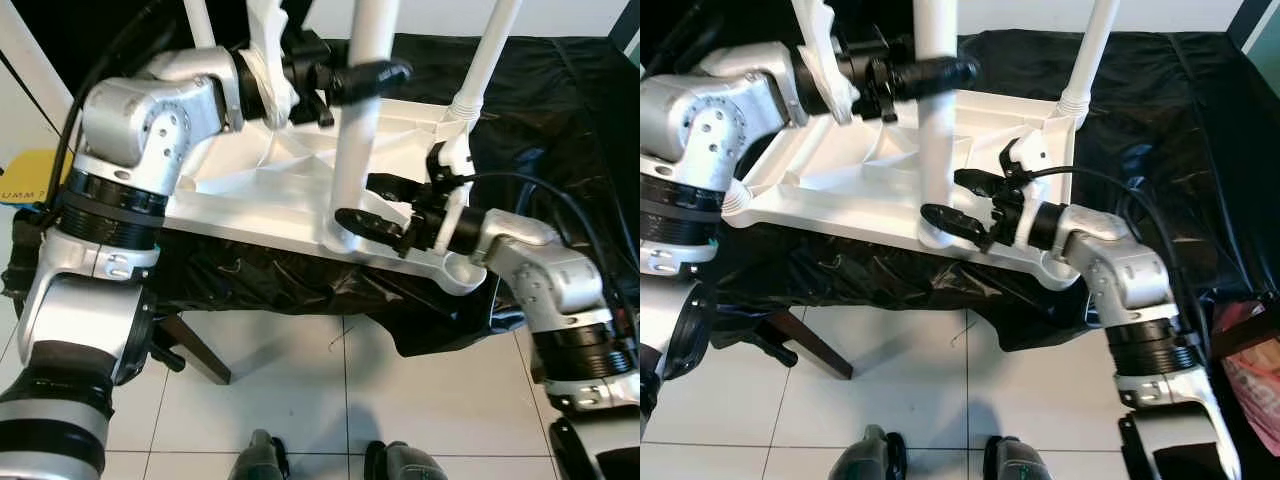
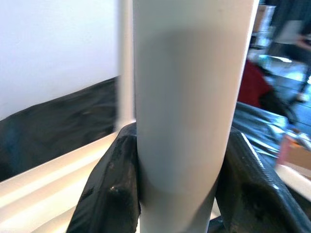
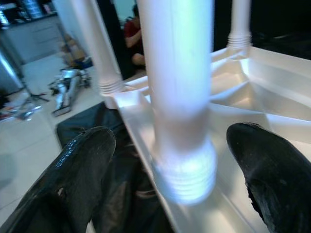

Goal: Building children table

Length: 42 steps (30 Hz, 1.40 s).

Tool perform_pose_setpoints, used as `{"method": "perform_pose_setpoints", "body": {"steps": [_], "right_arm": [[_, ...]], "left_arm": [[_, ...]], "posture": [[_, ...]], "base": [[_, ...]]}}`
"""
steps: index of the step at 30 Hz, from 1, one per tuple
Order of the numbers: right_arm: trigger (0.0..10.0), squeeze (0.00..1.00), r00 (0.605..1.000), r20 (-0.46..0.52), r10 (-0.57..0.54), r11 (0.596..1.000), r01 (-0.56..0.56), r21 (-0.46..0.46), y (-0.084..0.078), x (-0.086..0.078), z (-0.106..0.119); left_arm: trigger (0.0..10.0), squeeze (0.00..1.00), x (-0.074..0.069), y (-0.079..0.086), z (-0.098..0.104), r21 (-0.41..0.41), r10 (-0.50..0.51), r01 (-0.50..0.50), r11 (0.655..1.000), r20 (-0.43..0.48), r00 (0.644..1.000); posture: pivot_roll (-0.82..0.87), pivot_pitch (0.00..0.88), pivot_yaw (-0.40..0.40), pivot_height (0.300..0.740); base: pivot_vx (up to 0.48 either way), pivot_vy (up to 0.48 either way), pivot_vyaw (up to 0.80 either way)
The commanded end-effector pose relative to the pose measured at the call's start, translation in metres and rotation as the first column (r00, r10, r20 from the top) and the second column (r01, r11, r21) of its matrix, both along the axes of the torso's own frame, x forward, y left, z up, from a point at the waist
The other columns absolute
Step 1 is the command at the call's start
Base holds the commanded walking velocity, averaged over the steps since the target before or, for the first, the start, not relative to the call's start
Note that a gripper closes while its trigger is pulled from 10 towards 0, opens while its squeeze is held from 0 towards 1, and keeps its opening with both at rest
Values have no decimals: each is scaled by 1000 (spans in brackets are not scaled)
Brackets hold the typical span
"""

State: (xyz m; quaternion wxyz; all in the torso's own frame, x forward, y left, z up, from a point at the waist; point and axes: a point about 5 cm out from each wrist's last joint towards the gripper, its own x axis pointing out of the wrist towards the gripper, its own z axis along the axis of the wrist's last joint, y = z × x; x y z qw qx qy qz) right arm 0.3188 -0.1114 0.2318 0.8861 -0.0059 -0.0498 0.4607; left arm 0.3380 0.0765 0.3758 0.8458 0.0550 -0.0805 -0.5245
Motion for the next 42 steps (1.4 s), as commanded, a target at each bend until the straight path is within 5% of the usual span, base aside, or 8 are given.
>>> {"method": "perform_pose_setpoints", "body": {"steps": [1, 7, 16, 23, 42], "right_arm": [[10000, 0, 999, 8, -42, 999, 42, -5, -2, 2, -2], [10000, 0, 967, 18, -256, 963, 253, 87, 12, 14, -3], [10000, 0, 941, 15, -337, 932, 332, 143, 31, 17, -5], [10000, 0, 879, 96, -467, 877, 447, 178, 48, 24, 3], [10000, 0, 791, 242, -562, 827, 536, 168, 63, 37, 16]], "left_arm": [[10000, 0, 0, -1, 6, -7, 17, -17, 1000, 15, 1000], [10000, 0, 3, 0, 16, -95, 101, -96, 991, 50, 994], [10000, 0, 0, -10, 21, -161, 121, -109, 981, 65, 991], [10000, 0, -3, -22, 27, -239, 166, -146, 960, 67, 984], [10000, 0, -15, -44, 22, -272, 128, -110, 956, 51, 990]], "posture": [[51, 154, 29, 740], [46, 144, 45, 740], [45, 135, 53, 740], [47, 132, 55, 740], [50, 122, 54, 740]], "base": [[0, 0, 0], [0, 0, 0], [0, 0, 0], [0, 0, 0], [0, 0, 0]]}}
